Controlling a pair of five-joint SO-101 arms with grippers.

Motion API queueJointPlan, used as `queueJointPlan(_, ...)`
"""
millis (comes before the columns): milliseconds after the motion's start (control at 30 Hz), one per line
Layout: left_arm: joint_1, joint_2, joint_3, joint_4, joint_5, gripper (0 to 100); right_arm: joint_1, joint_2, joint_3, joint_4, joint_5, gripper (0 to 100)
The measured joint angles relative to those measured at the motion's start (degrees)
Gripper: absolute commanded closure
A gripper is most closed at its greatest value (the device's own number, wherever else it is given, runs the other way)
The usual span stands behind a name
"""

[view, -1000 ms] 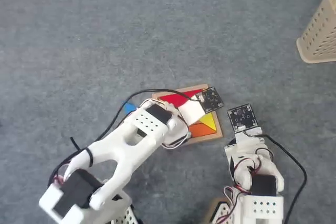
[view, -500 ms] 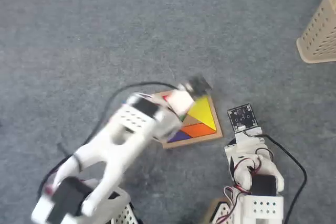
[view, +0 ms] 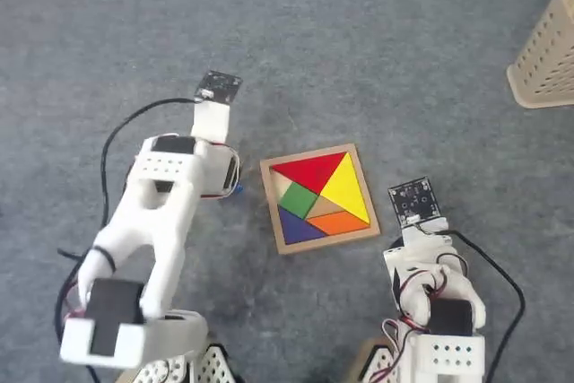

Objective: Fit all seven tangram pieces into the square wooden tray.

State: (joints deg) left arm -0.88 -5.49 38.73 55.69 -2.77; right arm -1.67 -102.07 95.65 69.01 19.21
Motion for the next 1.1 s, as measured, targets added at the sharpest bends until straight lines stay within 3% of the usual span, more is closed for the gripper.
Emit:
queueJointPlan(300, -4.8, 5.9, -2.7, -0.5, 12.1, 87, 0.0, 0.0, 0.0, 0.0, 0.0, 99.2)
queueJointPlan(567, -5.1, 12.5, -12.7, 7.9, 26.4, 87, 0.0, 0.0, 0.0, 0.0, 0.0, 99.2)
queueJointPlan(800, -1.2, 20.2, -22.2, 17.1, 27.7, 87, 0.0, 0.0, 0.0, 0.0, 0.0, 99.2)
queueJointPlan(1100, -1.3, 22.1, -23.5, 20.0, 28.1, 88, 0.0, 0.0, 0.0, 0.0, 0.0, 99.2)
